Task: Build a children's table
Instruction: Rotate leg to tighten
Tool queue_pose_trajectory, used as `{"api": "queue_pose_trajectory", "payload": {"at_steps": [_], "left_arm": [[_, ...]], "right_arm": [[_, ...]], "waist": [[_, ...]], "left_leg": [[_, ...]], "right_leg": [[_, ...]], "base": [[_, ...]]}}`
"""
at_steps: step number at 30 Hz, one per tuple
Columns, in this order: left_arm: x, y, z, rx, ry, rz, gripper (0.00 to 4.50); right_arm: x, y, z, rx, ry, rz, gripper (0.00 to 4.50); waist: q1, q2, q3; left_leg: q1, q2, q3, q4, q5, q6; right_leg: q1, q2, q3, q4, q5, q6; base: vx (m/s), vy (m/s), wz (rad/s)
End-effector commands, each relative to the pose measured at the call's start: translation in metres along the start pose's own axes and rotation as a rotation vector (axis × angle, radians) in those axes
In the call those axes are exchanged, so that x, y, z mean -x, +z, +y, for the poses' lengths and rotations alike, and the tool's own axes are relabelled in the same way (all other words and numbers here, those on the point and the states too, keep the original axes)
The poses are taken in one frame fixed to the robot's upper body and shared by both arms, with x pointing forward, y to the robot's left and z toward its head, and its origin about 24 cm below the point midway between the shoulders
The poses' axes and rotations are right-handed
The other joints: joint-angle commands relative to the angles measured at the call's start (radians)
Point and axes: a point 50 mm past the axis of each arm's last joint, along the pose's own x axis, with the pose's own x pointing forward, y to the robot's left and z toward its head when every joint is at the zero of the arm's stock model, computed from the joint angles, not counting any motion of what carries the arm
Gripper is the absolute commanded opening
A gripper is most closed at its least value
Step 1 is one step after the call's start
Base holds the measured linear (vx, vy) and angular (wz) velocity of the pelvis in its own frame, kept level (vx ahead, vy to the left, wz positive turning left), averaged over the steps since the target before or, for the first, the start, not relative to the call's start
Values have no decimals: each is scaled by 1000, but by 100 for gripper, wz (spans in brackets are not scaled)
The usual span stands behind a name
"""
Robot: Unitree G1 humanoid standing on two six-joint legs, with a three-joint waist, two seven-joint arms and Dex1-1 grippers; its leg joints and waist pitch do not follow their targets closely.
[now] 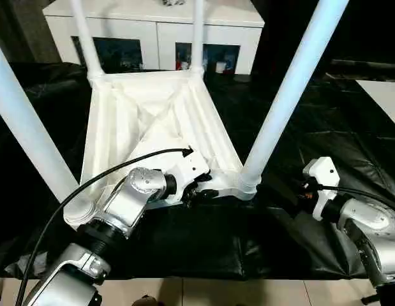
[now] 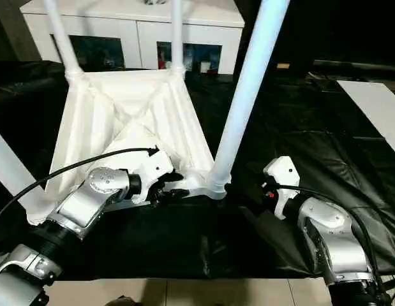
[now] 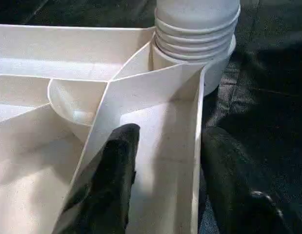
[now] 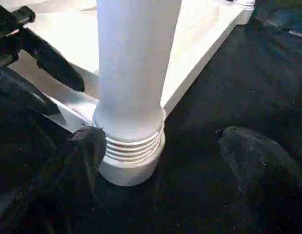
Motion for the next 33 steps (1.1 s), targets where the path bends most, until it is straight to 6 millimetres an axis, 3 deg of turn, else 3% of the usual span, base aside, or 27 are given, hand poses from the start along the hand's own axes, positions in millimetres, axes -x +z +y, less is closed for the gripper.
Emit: {"api": "queue_pose_trajectory", "payload": {"at_steps": [1,5,10,12,17,25,33], "left_arm": [[0,-11,-1,24,-27,80,215],[5,-14,-2,50,-69,113,178],[12,-15,-1,104,-107,121,136],[13,-15,-1,109,-111,126,103],[19,-17,-4,97,-146,170,84],[14,-15,-9,50,-161,158,13],[13,-15,-24,-28,-286,72,3]], "right_arm": [[2,6,0,29,18,0,422],[3,6,-1,31,19,3,422],[4,5,-1,32,21,6,422],[4,5,-1,33,21,6,422],[5,7,-3,38,25,7,422],[3,8,-4,40,39,4,422],[6,8,4,30,185,21,422]], "waist": [[3,-9,-65],[2,-10,-66],[3,-8,-68],[2,-8,-67],[2,-8,-64],[3,-8,-67],[4,-9,-65]], "left_leg": [[14,71,-37,-72,-166,62],[12,72,-38,-72,-152,63],[11,71,-35,-68,-120,80],[13,71,-35,-69,-131,79],[15,73,-37,-73,-157,64],[13,71,-36,-70,-133,72],[11,72,-37,-71,-156,81]], "right_leg": [[42,-95,49,-81,-227,-186],[44,-96,49,-77,-206,-191],[45,-95,48,-70,-139,-221],[44,-95,48,-72,-153,-222],[43,-96,49,-77,-211,-209],[45,-95,49,-73,-161,-214],[47,-97,49,-79,-204,-203]], "base": [[0,0,0],[0,0,0],[0,0,0],[0,0,0],[0,0,0],[0,0,0],[0,0,0]]}}
